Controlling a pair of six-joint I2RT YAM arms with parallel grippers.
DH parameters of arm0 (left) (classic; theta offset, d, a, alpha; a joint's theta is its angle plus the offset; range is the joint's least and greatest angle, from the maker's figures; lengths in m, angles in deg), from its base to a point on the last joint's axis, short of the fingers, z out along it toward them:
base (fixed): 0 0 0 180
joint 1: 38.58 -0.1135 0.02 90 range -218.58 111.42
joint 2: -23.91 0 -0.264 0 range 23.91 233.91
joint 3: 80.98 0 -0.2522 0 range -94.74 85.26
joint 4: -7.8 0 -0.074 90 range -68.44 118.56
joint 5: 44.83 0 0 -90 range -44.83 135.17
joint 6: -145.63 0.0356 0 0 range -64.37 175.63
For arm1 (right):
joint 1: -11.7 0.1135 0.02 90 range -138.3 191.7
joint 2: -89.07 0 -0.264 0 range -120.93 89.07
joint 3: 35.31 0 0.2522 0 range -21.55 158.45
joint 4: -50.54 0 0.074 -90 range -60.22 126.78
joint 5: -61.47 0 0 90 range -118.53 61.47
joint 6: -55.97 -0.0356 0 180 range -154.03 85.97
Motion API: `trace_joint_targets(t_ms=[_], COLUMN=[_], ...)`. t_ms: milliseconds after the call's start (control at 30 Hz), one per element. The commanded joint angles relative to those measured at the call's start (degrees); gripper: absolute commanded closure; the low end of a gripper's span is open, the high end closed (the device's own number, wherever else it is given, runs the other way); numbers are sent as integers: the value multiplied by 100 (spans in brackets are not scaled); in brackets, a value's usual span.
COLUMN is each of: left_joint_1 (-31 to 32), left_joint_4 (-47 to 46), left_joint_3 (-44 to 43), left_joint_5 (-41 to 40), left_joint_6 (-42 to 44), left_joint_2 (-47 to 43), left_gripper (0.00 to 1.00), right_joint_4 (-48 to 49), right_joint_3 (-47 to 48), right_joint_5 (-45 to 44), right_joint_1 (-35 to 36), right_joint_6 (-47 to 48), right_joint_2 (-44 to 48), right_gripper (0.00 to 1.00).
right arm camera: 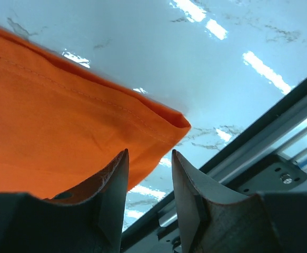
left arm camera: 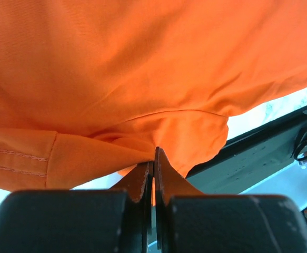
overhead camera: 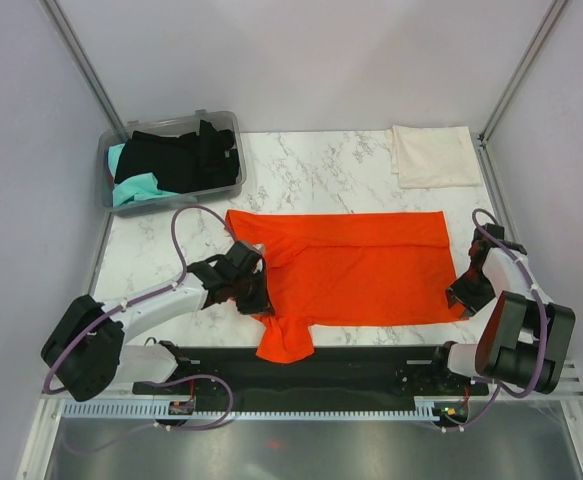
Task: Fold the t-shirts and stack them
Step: Fold the tshirt
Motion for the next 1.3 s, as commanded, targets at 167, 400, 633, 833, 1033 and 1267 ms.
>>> trace_joint_targets(t_ms=[167, 400, 633, 833, 1033, 1267], left_joint_1=[-10, -19, -28, -282, -862, -1205], left_joint_4=[-210, -52, 317, 633, 634, 616], left_joint_3=[111, 516, 112, -652, -1162, -1646], left_joint_5=[163, 93, -83, -364, -338, -232], left_joint_6=[-72, -345, 50, 462, 604, 674], left_joint_2=[-316, -957, -1230, -967, -625, -273], left_gripper=[98, 98, 98, 98, 98, 98], right_joint_4=[1295, 1147, 655, 426, 487, 496], right_joint_3=[-971, -831, -296, 433, 1057, 1629], right_joint_5=[306, -55, -196, -222, -20, 270], right_joint_1=[-18, -18, 290, 535, 641, 650], right_joint_6=[-585, -655, -173, 337, 785, 1260], right_joint_2=[-48, 75, 207, 23, -582, -1260], right_gripper=[55, 94, 100, 100, 100, 100])
